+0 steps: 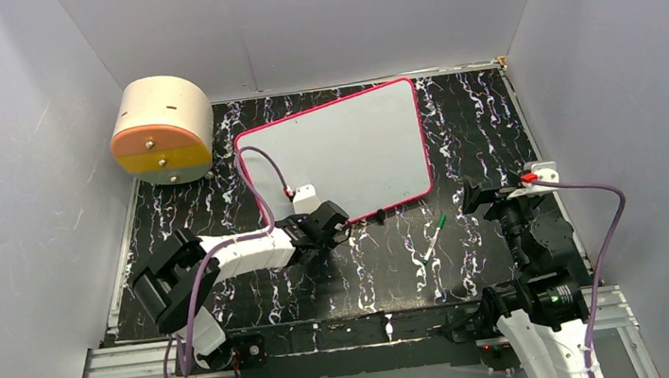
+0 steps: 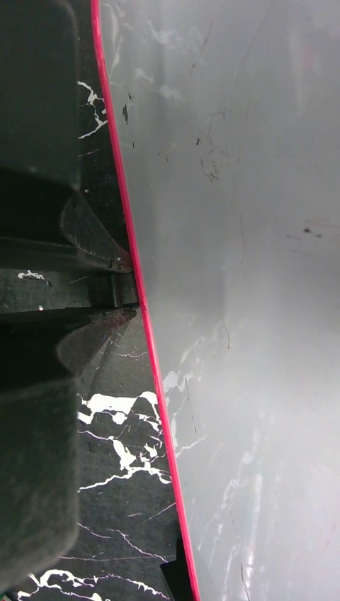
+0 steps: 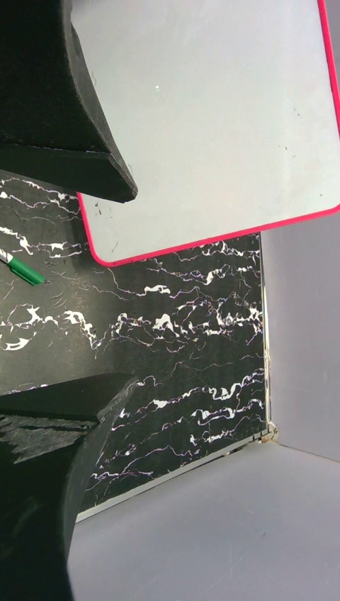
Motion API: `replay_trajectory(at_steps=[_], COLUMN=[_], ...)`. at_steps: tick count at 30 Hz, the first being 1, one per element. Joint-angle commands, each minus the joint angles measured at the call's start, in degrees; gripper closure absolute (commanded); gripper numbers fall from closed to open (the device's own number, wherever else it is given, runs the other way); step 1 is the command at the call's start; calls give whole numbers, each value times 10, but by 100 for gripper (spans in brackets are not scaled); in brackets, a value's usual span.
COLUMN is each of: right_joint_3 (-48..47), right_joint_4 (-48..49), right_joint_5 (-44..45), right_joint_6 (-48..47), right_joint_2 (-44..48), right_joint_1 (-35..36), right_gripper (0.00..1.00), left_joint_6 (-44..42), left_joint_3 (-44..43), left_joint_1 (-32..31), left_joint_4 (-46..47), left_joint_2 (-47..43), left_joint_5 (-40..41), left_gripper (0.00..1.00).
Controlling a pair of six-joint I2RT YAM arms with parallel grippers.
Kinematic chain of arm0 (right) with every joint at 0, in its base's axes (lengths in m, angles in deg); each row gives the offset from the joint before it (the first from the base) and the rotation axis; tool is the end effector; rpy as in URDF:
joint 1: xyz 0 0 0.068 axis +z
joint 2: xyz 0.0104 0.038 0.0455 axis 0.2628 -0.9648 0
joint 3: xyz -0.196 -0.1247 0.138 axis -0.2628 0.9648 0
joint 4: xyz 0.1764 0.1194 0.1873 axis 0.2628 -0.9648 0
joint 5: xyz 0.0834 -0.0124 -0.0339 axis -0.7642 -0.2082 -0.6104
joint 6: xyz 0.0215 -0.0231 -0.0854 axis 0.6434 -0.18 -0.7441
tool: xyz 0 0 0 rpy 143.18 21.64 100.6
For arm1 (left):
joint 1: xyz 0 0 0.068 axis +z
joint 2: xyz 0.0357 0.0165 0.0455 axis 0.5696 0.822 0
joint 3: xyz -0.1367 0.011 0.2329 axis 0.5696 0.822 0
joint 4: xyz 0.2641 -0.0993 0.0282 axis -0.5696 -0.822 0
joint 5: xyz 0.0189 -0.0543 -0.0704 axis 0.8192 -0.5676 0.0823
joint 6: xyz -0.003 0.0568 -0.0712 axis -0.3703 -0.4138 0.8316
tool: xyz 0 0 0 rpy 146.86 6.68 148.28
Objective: Write a sentence on the whiteboard
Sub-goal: Move the whiteboard stand to the center of the board, then open the whiteboard marker at the center of the board.
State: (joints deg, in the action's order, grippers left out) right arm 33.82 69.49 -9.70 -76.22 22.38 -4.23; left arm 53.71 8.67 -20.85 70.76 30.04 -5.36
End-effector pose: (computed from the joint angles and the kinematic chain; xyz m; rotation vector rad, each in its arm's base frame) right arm 0.1505 0.0145 0.3154 0.0599 1.4728 0.0834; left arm 0.2309 -0.2689 0.1084 -0.2325 2.3689 -0.3289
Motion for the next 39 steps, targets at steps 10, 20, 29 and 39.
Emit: replay_trajectory(at_steps=[10,20,29,39], right_joint_3=[-62,-138,-190,-190], right_joint_4=[-22,-98,-188,-260], right_joint_5=[-1,-20,-74,-33], right_joint_6=[21,63,121,178], right_joint_2=[-43,-122,-234,-328], right_joint_1=[3,3,3,3], right_gripper=[1,1,1,1], left_joint_6=[40,41,-42,-311], left_joint_3=[-16,-11,-26,-93], left_joint_1=[-30,-33,-32,11], left_joint_4=[-30,-63,-133,-127], left_joint_2=[-41,-106,-236,-313], left_joint_5=[-13,-20,10,12], left_gripper=[78,53,14,7])
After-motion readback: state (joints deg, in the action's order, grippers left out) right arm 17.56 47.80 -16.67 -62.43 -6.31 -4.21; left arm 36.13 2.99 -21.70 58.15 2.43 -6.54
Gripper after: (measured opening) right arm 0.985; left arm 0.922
